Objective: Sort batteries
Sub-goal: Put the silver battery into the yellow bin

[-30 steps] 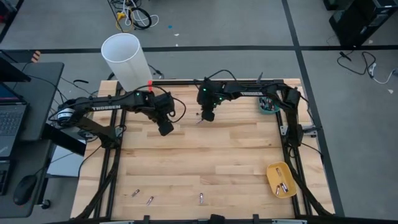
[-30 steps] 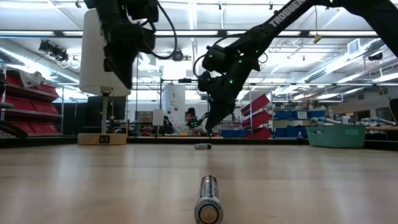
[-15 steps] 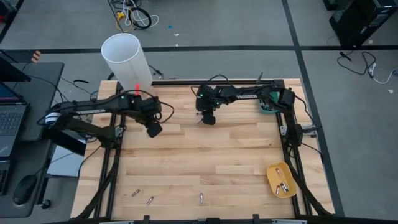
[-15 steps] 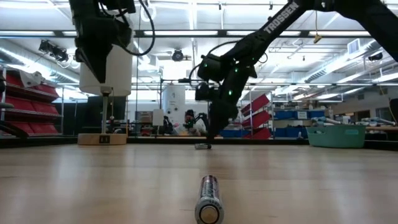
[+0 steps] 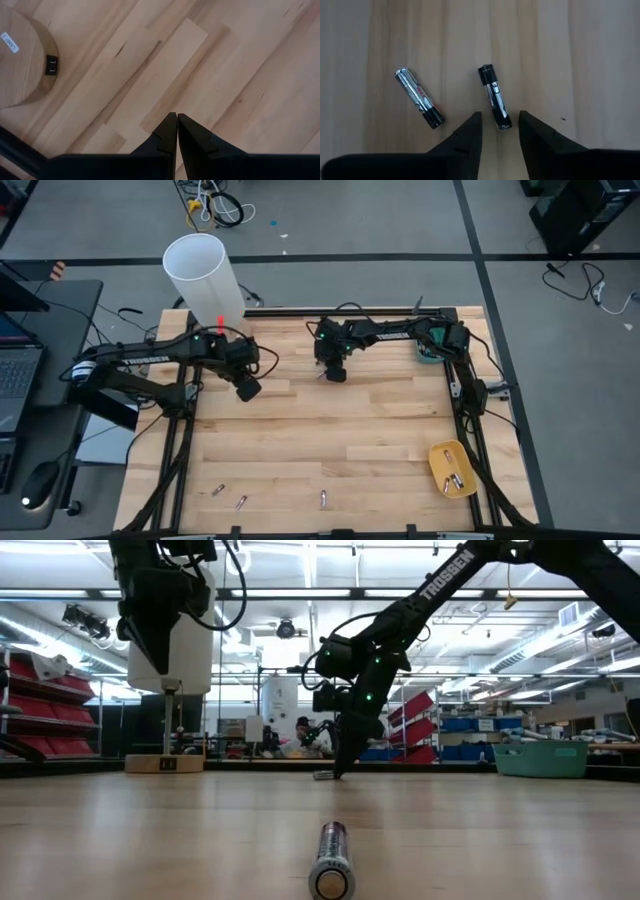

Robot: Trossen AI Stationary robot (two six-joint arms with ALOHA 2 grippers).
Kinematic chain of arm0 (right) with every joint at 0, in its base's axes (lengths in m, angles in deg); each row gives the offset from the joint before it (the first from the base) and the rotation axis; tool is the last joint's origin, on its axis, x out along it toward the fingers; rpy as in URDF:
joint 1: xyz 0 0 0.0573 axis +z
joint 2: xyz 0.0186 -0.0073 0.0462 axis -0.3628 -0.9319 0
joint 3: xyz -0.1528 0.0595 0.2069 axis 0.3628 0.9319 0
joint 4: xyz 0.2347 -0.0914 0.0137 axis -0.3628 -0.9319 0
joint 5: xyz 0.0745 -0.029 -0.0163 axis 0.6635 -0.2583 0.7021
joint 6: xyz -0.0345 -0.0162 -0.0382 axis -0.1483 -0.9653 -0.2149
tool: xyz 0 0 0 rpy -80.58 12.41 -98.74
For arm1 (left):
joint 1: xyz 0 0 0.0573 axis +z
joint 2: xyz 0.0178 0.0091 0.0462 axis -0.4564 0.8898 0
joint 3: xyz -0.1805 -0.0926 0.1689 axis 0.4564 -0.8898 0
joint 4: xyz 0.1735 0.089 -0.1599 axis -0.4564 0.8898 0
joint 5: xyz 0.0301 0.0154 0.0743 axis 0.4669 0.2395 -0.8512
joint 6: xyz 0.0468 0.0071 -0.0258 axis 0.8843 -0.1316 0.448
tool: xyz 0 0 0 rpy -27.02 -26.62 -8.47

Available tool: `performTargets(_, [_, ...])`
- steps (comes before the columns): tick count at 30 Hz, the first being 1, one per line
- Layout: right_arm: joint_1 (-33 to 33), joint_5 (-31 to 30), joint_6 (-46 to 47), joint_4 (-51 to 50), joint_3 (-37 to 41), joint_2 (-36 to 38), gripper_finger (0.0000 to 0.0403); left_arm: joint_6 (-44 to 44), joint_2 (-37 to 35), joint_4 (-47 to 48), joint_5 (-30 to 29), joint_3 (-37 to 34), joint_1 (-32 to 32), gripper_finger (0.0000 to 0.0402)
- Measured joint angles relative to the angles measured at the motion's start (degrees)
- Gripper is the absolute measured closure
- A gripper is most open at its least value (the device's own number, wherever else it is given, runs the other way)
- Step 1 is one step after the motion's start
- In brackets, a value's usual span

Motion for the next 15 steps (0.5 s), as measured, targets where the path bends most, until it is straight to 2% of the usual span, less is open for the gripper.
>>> performTargets(7, [0.01,-0.17,1.20,-2.22,-0.11,0.06,0.0387,0.41,0.00,-0.51,-0.17,0.00,-0.04,0.0371])
performTargets(12, [0.04,-0.16,9.85,-4.57,0.00,0.86,0.0386,0.86,0.00,-3.36,-1.87,0.00,-0.04,0.0371])
performTargets(15, [0.04,-0.07,14.92,-8.38,0.38,2.91,0.0394,2.23,0.02,-8.11,-2.12,0.00,-0.04,0.0371])
